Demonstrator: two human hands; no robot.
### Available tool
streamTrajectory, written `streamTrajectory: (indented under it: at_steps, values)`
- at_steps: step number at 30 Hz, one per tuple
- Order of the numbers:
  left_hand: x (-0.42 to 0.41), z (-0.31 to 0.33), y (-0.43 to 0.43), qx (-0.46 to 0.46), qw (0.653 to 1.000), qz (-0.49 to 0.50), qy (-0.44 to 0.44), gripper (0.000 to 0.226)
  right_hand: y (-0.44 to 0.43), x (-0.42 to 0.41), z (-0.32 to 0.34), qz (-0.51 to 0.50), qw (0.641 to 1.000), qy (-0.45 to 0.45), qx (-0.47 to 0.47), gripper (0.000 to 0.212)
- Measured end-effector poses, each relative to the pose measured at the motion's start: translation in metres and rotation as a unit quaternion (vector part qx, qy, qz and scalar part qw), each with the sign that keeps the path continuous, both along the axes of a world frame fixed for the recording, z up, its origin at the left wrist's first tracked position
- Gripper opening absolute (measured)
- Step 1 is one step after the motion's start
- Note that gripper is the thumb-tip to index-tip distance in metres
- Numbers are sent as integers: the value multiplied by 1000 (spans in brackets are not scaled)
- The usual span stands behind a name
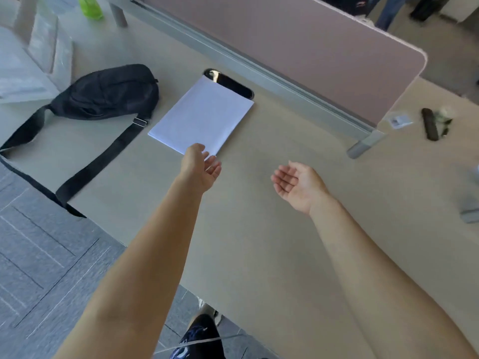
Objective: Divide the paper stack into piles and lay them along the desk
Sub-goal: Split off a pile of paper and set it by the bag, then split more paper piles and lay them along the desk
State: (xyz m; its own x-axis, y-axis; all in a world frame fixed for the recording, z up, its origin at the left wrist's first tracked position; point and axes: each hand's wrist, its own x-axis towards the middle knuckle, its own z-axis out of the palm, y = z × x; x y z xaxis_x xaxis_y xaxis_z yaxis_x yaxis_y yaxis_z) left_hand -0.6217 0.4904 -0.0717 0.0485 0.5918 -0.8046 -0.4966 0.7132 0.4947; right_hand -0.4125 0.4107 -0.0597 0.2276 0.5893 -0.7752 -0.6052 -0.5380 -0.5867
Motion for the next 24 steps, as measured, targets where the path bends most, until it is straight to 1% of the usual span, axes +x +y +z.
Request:
streamTrajectory:
  at_steps: [3,6,8,10,13,17,20,24]
  values:
    - [52,26,-55,40,998,-48,-6,16,-78,44,40,-41,998,-10,45,28]
    - [111,55,-126,75,990,-116,-22,14,-175,92,77,-88,992,-22,85,27]
    - [151,76,-179,95,979,-179,-33,14,-244,123,102,-114,987,-46,107,26]
    - [190,99,-235,116,961,-247,-36,17,-312,151,126,-140,979,-86,119,25]
    - [246,126,-317,148,925,-347,-38,20,-410,187,157,-184,963,-147,130,24]
    - [308,145,-403,170,872,-456,-60,17,-512,221,183,-229,946,-194,121,23]
    - [345,150,-448,180,843,-502,-73,17,-567,240,190,-265,936,-206,108,21]
    - [387,149,-480,217,826,-510,-100,24,-618,261,201,-301,921,-238,72,19]
